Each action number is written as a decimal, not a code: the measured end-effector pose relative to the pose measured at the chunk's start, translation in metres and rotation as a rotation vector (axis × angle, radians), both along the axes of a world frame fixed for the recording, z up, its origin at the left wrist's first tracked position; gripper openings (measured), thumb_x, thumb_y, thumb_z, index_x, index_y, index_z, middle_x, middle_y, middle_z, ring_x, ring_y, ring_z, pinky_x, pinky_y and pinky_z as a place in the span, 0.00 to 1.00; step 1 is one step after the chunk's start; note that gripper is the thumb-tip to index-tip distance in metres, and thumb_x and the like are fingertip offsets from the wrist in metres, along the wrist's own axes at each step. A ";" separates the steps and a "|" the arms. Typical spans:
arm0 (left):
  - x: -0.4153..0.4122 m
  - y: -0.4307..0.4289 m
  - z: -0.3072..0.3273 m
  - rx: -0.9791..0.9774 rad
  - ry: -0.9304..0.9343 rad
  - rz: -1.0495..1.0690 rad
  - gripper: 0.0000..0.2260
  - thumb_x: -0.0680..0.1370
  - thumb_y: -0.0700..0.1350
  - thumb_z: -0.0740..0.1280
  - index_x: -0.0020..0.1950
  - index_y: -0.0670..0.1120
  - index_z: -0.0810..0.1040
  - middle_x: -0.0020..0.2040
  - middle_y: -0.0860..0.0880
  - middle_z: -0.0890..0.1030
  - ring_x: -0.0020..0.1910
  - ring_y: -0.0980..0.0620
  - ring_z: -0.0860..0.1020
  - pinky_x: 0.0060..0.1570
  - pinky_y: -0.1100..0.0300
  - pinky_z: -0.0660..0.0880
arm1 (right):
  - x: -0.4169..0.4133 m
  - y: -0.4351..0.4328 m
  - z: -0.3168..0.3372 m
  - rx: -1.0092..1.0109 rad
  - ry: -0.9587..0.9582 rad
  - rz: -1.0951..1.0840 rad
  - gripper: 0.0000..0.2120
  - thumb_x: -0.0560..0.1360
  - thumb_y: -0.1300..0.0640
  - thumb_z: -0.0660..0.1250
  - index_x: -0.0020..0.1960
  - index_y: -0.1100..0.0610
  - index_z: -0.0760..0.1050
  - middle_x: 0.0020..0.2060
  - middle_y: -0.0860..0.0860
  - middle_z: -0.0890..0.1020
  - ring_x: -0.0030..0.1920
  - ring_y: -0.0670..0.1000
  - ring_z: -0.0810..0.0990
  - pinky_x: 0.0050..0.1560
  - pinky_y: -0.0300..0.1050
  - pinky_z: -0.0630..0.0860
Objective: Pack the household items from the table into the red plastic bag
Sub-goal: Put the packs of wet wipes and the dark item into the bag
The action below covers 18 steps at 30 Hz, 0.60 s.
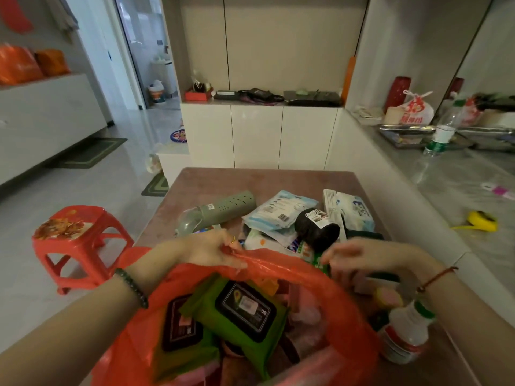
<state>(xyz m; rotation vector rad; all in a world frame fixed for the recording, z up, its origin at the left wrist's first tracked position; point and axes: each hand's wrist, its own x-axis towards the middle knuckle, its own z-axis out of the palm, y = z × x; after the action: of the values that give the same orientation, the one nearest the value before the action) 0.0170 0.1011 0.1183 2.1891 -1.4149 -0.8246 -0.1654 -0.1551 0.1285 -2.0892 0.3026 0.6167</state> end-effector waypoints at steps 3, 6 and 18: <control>0.010 -0.013 0.010 -0.107 0.112 0.050 0.04 0.74 0.46 0.68 0.47 0.55 0.80 0.39 0.62 0.82 0.40 0.68 0.79 0.43 0.75 0.73 | 0.043 -0.018 -0.023 -0.019 -0.308 -0.529 0.26 0.70 0.49 0.71 0.64 0.54 0.69 0.56 0.54 0.78 0.50 0.52 0.79 0.50 0.46 0.77; 0.016 -0.029 0.010 -0.254 0.246 0.186 0.07 0.77 0.42 0.64 0.52 0.47 0.79 0.40 0.55 0.82 0.33 0.67 0.79 0.33 0.76 0.72 | 0.086 -0.034 -0.060 -0.395 -0.343 -0.578 0.38 0.67 0.50 0.74 0.71 0.54 0.60 0.68 0.56 0.68 0.65 0.57 0.70 0.61 0.48 0.70; -0.002 -0.019 0.000 -0.239 0.186 0.102 0.12 0.72 0.49 0.70 0.55 0.59 0.76 0.52 0.62 0.81 0.53 0.67 0.78 0.54 0.75 0.72 | 0.127 -0.047 -0.113 -0.351 -0.449 -0.845 0.29 0.69 0.56 0.71 0.67 0.56 0.66 0.62 0.59 0.75 0.61 0.59 0.74 0.59 0.52 0.72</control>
<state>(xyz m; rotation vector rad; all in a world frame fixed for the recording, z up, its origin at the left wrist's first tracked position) 0.0154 0.0823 0.1183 1.9336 -1.2328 -0.7583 -0.0382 -0.2018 0.0153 -2.0904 1.0050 -0.4284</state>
